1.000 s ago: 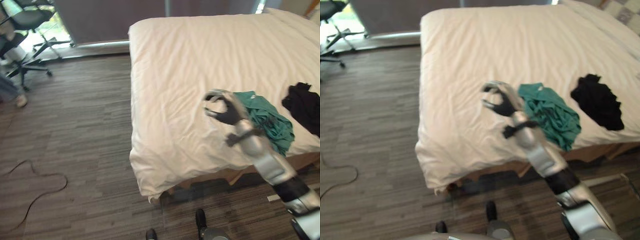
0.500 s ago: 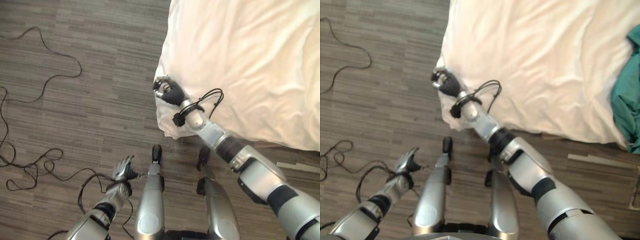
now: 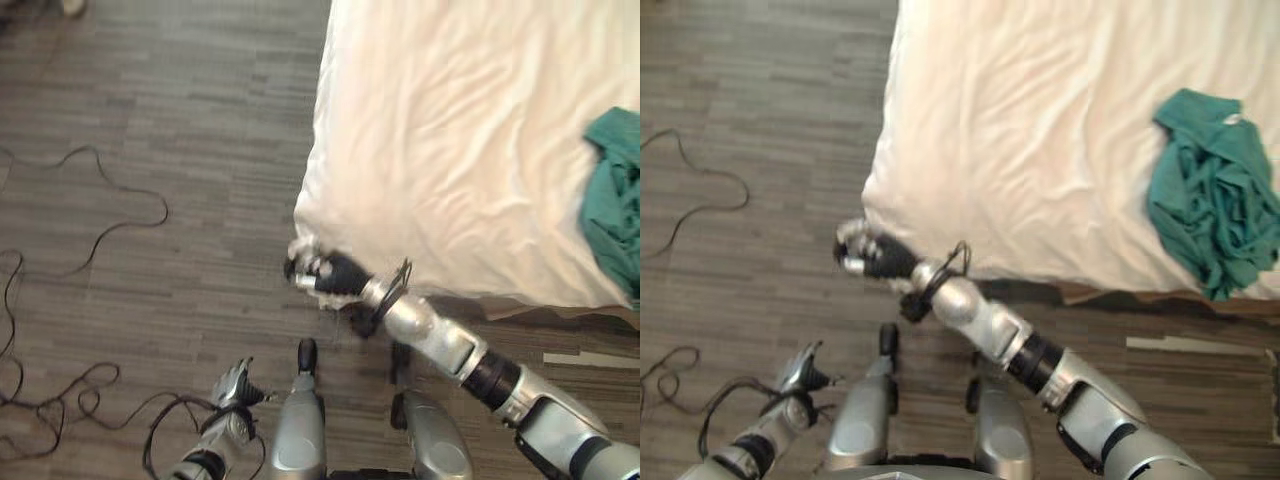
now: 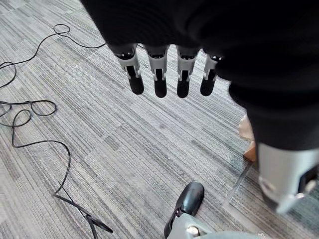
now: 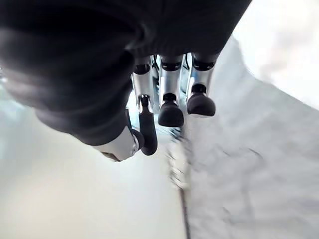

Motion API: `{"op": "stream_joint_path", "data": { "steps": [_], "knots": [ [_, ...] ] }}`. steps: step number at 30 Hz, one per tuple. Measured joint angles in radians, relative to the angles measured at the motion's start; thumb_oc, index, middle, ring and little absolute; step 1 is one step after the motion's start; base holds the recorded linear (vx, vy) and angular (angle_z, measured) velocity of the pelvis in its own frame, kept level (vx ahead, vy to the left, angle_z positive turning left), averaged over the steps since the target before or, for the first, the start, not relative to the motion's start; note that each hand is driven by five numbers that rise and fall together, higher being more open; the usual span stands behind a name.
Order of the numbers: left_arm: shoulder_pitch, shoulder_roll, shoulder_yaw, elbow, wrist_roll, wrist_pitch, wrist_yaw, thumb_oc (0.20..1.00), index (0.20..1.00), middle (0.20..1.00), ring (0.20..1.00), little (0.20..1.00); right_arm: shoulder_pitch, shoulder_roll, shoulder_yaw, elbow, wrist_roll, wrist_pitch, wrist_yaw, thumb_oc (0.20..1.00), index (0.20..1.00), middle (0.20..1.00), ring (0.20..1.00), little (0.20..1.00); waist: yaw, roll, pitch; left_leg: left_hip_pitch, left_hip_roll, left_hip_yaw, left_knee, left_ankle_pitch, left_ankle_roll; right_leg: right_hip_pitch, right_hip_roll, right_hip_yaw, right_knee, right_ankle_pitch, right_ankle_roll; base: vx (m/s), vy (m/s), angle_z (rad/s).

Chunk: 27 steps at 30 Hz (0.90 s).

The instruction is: Tidy up the quilt and then pick up the clothes from the bed and put them into the laundry hamper.

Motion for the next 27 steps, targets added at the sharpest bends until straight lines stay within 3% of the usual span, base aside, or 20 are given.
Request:
{"op": "stream_joint_path", "data": {
  "steps": [4,5,8,11,12,13,14,15,16,17,18,19,20,21,22,23,24,25,26,27],
  "knots": [
    [-0.010,-0.001,-0.021,0.007,0.000,0.001,-0.001,1.000,1.000,1.000,1.000,1.000,-0.050,0.008,-0.087,0.075,0.010,-0.071,-0.082,0.200,0.200,0.200,0.200,0.200,-0.034,0.002,-0.017,-0.044,-0.009,0.039,0.063,-0.010,0.004,-0.076,-0.005,0.044,0.075,-0.007,-0.007,-0.14,0.053,-0.27],
    [-0.041,-0.005,-0.026,0.008,0.000,0.002,-0.003,1.000,1.000,1.000,1.000,1.000,-0.050,-0.004,-0.092,0.155,0.010,-0.067,-0.105,0.200,0.200,0.200,0.200,0.200,-0.054,0.011,-0.008,-0.083,-0.015,0.038,0.098,-0.018,0.011,-0.110,-0.014,0.045,0.108,-0.009,-0.002,-0.12,0.089,-0.01],
    [-0.104,-0.019,-0.039,0.009,0.001,0.000,-0.013,1.000,1.000,1.000,1.000,1.000,0.013,-0.026,-0.165,0.357,0.007,-0.025,-0.145,0.200,0.200,0.200,0.200,0.200,-0.058,0.023,0.030,-0.115,-0.016,0.045,0.187,-0.062,0.022,-0.152,-0.022,0.069,0.192,-0.041,-0.003,-0.04,0.100,-0.08],
    [-0.118,-0.022,-0.028,0.002,0.000,0.000,-0.019,1.000,1.000,1.000,1.000,1.000,0.135,-0.056,-0.271,0.399,0.010,0.004,-0.175,0.200,0.200,0.200,0.200,0.200,-0.065,0.030,0.057,-0.127,-0.017,0.064,0.253,-0.109,0.029,-0.175,-0.028,0.096,0.257,-0.080,-0.004,0.03,0.145,-0.20],
    [-0.102,-0.022,-0.009,-0.016,-0.009,0.002,-0.029,1.000,1.000,1.000,1.000,1.000,0.284,-0.056,-0.425,0.429,0.011,-0.012,-0.170,0.200,0.200,0.200,0.200,0.200,-0.083,0.028,0.061,-0.111,-0.025,0.086,0.284,-0.134,0.045,-0.168,-0.030,0.117,0.278,-0.091,0.008,0.07,0.189,-0.36],
    [-0.083,-0.022,0.008,-0.018,-0.010,0.000,-0.028,1.000,1.000,1.000,1.000,1.000,0.338,-0.059,-0.482,0.458,0.015,0.000,-0.179,0.200,0.200,0.200,0.200,0.200,-0.083,0.027,0.064,-0.086,-0.023,0.095,0.276,-0.137,0.047,-0.151,-0.036,0.124,0.282,-0.095,0.009,0.09,0.172,-0.41],
    [-0.079,-0.020,0.010,-0.014,-0.017,-0.001,-0.033,1.000,1.000,1.000,1.000,1.000,0.398,-0.074,-0.536,0.498,0.029,0.009,-0.188,0.200,0.200,0.200,0.200,0.200,-0.112,0.015,0.068,-0.053,-0.037,0.108,0.263,-0.148,0.052,-0.131,-0.039,0.140,0.265,-0.097,0.009,0.10,0.146,-0.34],
    [-0.073,-0.021,0.011,-0.012,-0.018,0.000,-0.039,1.000,1.000,1.000,1.000,1.000,0.448,-0.079,-0.579,0.525,0.044,0.014,-0.185,0.200,0.200,0.200,0.200,0.200,-0.126,0.014,0.067,-0.026,-0.042,0.123,0.240,-0.144,0.060,-0.112,-0.043,0.147,0.249,-0.097,0.009,0.13,0.146,-0.44],
    [-0.055,-0.024,0.014,-0.005,-0.018,0.000,-0.051,1.000,1.000,1.000,1.000,1.000,0.566,-0.091,-0.693,0.615,0.080,0.026,-0.189,0.200,0.200,0.200,0.200,0.200,-0.173,0.012,0.064,0.069,-0.062,0.152,0.145,-0.123,0.069,-0.044,-0.056,0.152,0.185,-0.098,0.018,0.11,0.133,-0.47],
    [-0.044,-0.024,0.014,-0.002,-0.018,0.002,-0.064,1.000,1.000,1.000,1.000,1.000,0.603,-0.101,-0.719,0.665,0.094,0.036,-0.190,0.329,0.329,0.329,0.329,0.329,-0.199,0.009,0.061,0.112,-0.073,0.165,0.104,-0.114,0.076,-0.012,-0.060,0.155,0.151,-0.093,0.025,0.08,0.118,-0.55],
    [-0.029,-0.025,0.017,0.000,-0.018,0.000,-0.067,1.000,1.000,1.000,1.000,1.000,0.629,-0.114,-0.719,0.694,0.103,0.051,-0.192,0.818,0.818,0.818,0.818,0.818,-0.217,0.008,0.055,0.130,-0.074,0.181,0.077,-0.110,0.079,0.002,-0.068,0.155,0.130,-0.091,0.030,0.03,0.075,-0.86],
    [-0.023,-0.018,-0.005,-0.003,-0.016,0.003,-0.074,1.000,1.000,1.000,1.000,1.000,0.677,-0.114,-0.710,0.736,0.108,0.057,-0.182,1.000,1.000,1.000,1.000,1.000,-0.234,0.006,0.033,0.162,-0.069,0.244,0.047,-0.106,0.089,-0.005,-0.079,0.101,0.101,-0.094,0.025,-0.01,0.058,-1.20],
    [-0.025,-0.007,-0.031,-0.004,-0.011,0.001,-0.084,1.000,1.000,1.000,1.000,1.000,0.679,-0.103,-0.708,0.775,0.113,0.069,-0.178,1.000,1.000,1.000,1.000,1.000,-0.230,0.012,0.028,0.179,-0.057,0.283,0.026,-0.093,0.069,-0.014,-0.110,0.001,0.103,-0.101,-0.007,0.00,0.101,-1.32],
    [-0.027,0.000,-0.040,-0.011,-0.005,-0.004,-0.087,1.000,1.000,1.000,1.000,1.000,0.697,-0.088,-0.700,0.777,0.113,0.080,-0.177,1.000,1.000,1.000,1.000,1.000,-0.233,0.011,0.026,0.183,-0.050,0.298,0.028,-0.096,0.069,-0.010,-0.130,-0.065,0.103,-0.086,-0.010,0.13,0.135,-1.13],
    [-0.038,-0.003,-0.058,-0.015,0.002,-0.001,-0.099,1.000,1.000,1.000,1.000,1.000,0.719,-0.061,-0.642,0.803,0.097,0.080,-0.163,1.000,1.000,1.000,1.000,1.000,-0.239,0.012,0.015,0.206,-0.024,0.376,0.022,-0.100,0.065,-0.013,-0.153,-0.234,0.182,-0.119,-0.056,0.20,0.119,-1.62],
    [-0.016,0.011,-0.065,-0.009,0.005,-0.001,-0.106,1.000,1.000,1.000,1.000,1.000,0.677,-0.031,-0.576,0.884,0.068,0.093,-0.153,1.000,1.000,1.000,1.000,1.000,-0.193,0.013,0.010,0.268,0.011,0.449,0.006,-0.106,0.041,-0.013,-0.153,-0.391,0.284,-0.160,-0.126,0.18,0.051,-2.12],
    [0.013,0.017,-0.081,0.004,0.012,0.000,-0.117,1.000,1.000,1.000,1.000,1.000,0.677,0.003,-0.539,0.914,0.046,0.105,-0.139,1.000,1.000,1.000,1.000,1.000,-0.170,0.013,-0.040,0.278,0.020,0.483,0.012,-0.106,0.041,-0.011,-0.143,-0.433,0.299,-0.154,-0.121,0.17,-0.086,-2.41],
    [0.046,-0.007,-0.084,0.019,0.037,0.005,-0.127,1.000,1.000,1.000,1.000,1.000,0.695,0.018,-0.501,0.923,0.011,0.103,-0.130,1.000,1.000,1.000,1.000,1.000,-0.171,0.022,-0.109,0.295,0.039,0.482,0.021,-0.118,0.030,0.011,-0.121,-0.470,0.277,-0.131,-0.095,0.21,-0.138,-1.81],
    [0.046,-0.023,-0.091,0.016,0.049,0.016,-0.140,1.000,1.000,1.000,1.000,1.000,0.684,0.025,-0.505,0.958,-0.004,0.099,-0.137,1.000,1.000,1.000,1.000,1.000,-0.181,0.039,-0.112,0.320,0.056,0.508,0.034,-0.127,0.018,0.026,-0.080,-0.473,0.270,-0.130,-0.120,0.29,-0.178,-1.73],
    [0.047,-0.045,-0.115,0.045,0.079,0.013,-0.151,1.000,1.000,1.000,1.000,1.000,0.653,0.019,-0.495,1.032,-0.035,0.112,-0.135,1.000,1.000,1.000,1.000,1.000,-0.175,0.058,-0.146,0.328,0.086,0.539,0.099,-0.127,0.020,0.064,-0.033,-0.406,0.194,-0.114,-0.138,0.28,-0.151,-1.46]
  ]
}}
